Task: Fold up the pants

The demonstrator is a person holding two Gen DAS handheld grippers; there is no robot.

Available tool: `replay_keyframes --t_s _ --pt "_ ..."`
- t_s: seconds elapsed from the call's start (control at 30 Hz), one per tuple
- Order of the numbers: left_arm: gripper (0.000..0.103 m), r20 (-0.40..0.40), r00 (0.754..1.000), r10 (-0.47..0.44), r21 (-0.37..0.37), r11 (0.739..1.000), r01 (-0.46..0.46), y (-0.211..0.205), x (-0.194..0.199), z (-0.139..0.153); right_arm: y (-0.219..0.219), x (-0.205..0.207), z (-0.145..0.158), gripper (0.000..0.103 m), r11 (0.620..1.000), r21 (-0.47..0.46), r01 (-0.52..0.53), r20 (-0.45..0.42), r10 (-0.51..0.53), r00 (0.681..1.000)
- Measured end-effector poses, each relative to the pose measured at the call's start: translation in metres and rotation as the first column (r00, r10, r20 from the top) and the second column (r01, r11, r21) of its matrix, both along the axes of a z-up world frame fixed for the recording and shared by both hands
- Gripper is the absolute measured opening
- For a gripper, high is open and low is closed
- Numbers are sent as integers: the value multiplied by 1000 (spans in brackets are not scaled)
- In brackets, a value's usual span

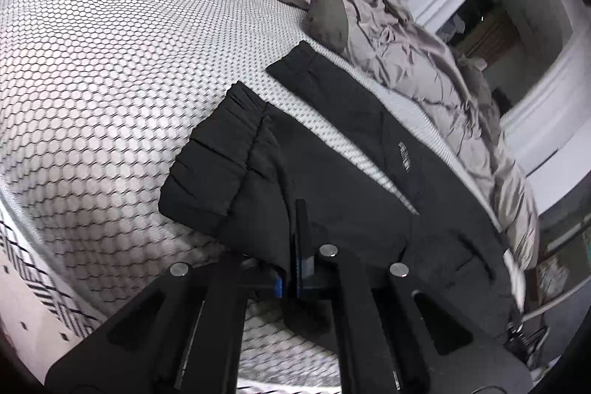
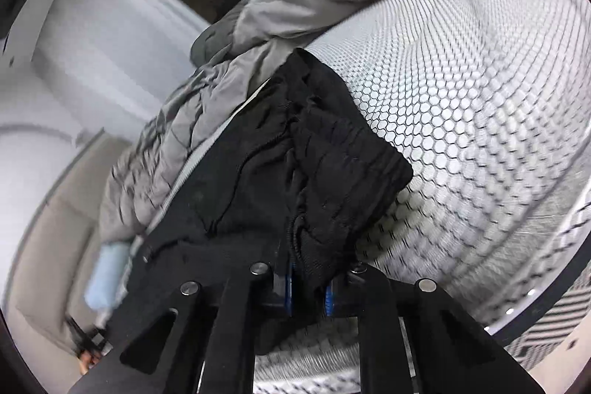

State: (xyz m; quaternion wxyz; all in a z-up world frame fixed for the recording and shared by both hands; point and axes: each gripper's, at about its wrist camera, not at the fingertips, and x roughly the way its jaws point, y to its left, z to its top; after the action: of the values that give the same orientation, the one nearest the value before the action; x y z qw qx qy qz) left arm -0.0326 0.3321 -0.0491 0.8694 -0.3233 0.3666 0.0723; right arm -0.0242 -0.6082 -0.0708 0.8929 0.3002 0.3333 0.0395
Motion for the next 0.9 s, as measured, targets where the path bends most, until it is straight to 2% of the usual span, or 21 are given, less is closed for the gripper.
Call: replay_keyframes --t_s 0.07,0.13,0.33,0.67,0.9 --pt "1 -14 1000 -4 -8 1000 4 2 -1 -5 2 -1 -6 11 1000 -19 -6 -28 6 1000" --pt "1 -9 1000 -2 -19 1000 2 4 -2 -5 -1 -1 -10 11 1000 8 0 -33 0 999" --pt "1 37 999 -2 -8 1000 3 6 2 15 -3 -6 -5 11 1000 30 8 -25 -7 1000" --pt "1 48 999 -14 15 1000 13 8 13 37 3 -3 8 11 999 38 7 -16 -6 1000" --pt "1 64 998 -3 21 1000 2 11 24 50 3 -4 23 11 997 72 18 56 -22 998"
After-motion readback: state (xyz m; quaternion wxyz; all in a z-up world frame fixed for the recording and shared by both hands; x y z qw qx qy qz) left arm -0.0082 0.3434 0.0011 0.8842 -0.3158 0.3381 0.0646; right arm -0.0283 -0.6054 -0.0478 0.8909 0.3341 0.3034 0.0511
